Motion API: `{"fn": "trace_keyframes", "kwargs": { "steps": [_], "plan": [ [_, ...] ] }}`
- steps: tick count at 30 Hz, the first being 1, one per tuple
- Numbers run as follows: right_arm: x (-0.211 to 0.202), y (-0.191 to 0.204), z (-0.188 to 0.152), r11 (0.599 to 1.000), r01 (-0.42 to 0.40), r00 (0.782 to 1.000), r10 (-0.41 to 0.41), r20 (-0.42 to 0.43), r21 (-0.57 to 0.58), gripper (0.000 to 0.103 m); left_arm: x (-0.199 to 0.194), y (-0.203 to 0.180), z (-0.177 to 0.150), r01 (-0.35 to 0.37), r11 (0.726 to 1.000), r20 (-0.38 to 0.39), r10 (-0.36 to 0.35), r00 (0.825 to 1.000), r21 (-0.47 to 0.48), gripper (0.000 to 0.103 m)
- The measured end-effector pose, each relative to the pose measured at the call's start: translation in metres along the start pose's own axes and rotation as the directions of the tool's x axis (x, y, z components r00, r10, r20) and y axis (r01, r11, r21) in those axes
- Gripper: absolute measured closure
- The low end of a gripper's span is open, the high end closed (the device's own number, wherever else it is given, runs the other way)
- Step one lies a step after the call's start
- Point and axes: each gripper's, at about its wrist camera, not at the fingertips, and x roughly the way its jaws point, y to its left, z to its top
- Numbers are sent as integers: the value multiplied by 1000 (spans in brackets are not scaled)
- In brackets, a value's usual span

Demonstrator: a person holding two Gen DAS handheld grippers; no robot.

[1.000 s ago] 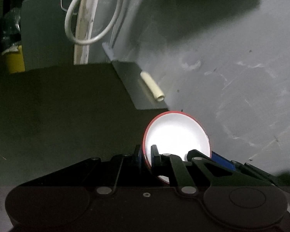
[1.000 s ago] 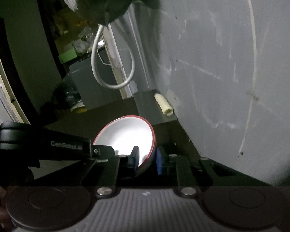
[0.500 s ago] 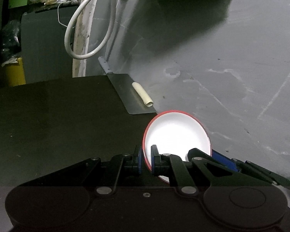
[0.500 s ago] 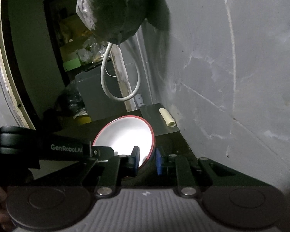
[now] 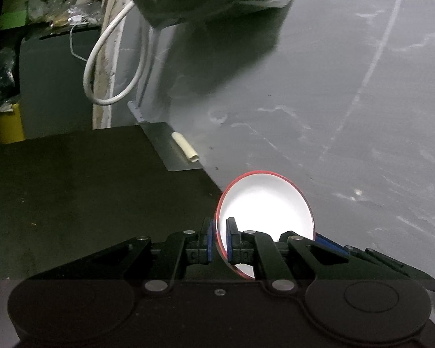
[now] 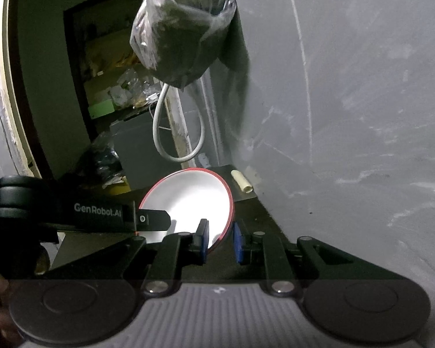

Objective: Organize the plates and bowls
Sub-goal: 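Lift the second white bowl with both tools toward the steel stack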

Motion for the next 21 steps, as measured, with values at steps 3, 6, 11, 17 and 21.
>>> {"fn": "trace_keyframes", "kwargs": {
  "steps": [3, 6, 11, 17, 21],
  "plan": [
    [-19, 4, -3, 1000, 18, 1000, -18, 13, 1, 83, -12, -7, -7, 15, 1000, 4, -15, 1000, 12, 95],
    [-34, 7, -6, 1000, 28, 999, -28, 21, 3, 83, -25, -11, -14, 28, 999, 8, -28, 1000, 20, 95],
    [-60, 16, -16, 999, 36, 999, -36, 23, -1, 83, -47, -16, -30, 34, 999, 3, -34, 999, 24, 95],
    [-87, 27, -27, 999, 28, 1000, -27, 11, -19, 83, -73, -18, -48, 27, 999, 3, -27, 1000, 21, 95],
    [-104, 34, -33, 999, 17, 1000, -17, 6, -37, 83, -90, -19, -59, 20, 1000, 6, -20, 1000, 7, 95]
  ]
}}
